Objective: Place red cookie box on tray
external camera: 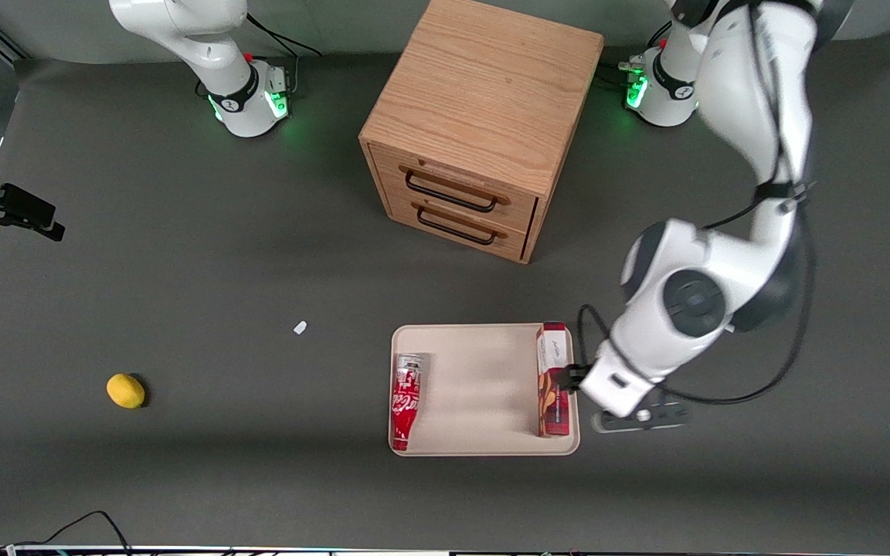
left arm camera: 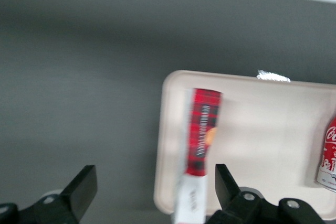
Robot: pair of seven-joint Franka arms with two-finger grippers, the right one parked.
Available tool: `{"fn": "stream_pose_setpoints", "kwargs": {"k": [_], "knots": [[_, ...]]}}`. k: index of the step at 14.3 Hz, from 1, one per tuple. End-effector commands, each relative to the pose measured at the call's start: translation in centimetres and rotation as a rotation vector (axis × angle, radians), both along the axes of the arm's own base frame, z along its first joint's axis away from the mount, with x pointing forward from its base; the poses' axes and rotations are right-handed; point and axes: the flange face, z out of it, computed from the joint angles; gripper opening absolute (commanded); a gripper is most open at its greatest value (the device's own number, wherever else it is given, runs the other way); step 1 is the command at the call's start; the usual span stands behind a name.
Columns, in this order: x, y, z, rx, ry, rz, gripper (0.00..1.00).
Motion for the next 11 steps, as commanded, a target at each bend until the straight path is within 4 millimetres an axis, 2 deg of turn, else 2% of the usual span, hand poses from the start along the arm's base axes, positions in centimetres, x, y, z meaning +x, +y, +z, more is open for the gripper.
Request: {"fn": "stream_pose_setpoints", "kwargs": {"k": [1,4,7,9,11], "knots": [[-5.7,7.3,4.9,0.002,0.037,0.082,1.00],[-8.8,14.4,8.7,0.026,0.058,0.018,1.00],[-11.5,19.9,11.7,0.040,0.143,0.043,1.00],[-13.3,22.4,13.2,0.048,0.131,-0.018,1.00],[-14.8,23.7,14.8,0.063,0.138,-0.056,1.00]]}}
